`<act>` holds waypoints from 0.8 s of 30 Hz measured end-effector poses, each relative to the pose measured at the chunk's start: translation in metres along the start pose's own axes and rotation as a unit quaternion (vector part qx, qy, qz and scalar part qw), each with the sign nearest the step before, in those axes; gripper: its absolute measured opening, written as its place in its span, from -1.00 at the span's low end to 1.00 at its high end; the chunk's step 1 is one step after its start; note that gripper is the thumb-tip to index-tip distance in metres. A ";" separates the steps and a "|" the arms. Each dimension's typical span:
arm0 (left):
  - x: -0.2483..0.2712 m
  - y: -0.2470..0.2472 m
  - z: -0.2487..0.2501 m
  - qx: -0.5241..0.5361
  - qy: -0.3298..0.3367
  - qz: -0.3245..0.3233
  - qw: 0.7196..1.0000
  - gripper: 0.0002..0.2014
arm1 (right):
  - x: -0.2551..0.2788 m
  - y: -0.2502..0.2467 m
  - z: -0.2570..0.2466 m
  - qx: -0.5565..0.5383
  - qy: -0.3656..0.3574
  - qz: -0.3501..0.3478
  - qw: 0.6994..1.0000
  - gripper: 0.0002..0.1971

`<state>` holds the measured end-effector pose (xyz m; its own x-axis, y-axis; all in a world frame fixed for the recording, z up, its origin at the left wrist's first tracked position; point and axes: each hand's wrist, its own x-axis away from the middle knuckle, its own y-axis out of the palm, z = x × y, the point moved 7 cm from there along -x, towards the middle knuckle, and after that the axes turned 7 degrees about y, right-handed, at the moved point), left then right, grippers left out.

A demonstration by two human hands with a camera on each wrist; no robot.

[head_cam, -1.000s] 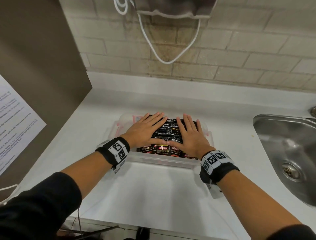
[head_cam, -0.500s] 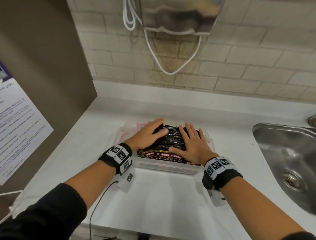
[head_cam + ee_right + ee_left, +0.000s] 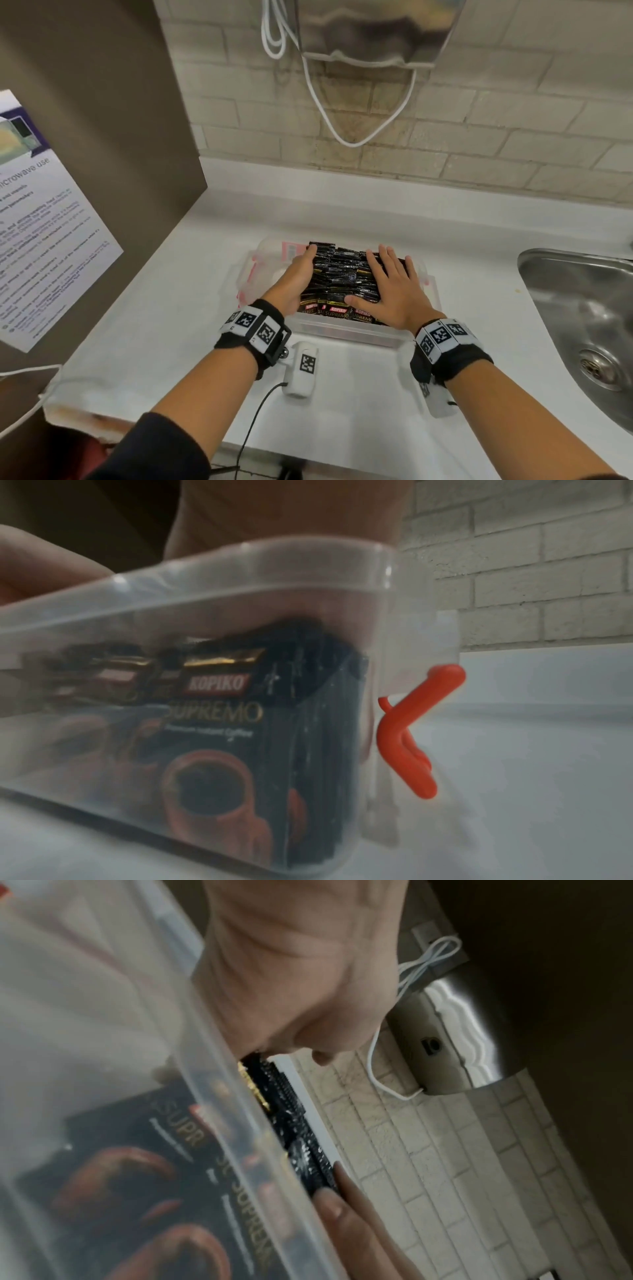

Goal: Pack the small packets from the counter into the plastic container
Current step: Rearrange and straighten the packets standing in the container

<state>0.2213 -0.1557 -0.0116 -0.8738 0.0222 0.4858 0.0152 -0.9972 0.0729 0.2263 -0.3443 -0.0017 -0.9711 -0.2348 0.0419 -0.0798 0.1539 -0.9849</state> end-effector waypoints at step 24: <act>-0.012 -0.007 0.007 -0.112 0.066 -0.047 0.990 -0.31 | 0.020 -0.013 -0.003 -0.028 -0.004 -0.021 0.999 0.30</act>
<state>0.2345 -0.1485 -0.0118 -0.9224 0.1204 0.3670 -0.1641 -0.9823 -0.0902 0.2075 -0.3482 0.0126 -0.9651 -0.2490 0.0816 -0.1332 0.1980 -0.9711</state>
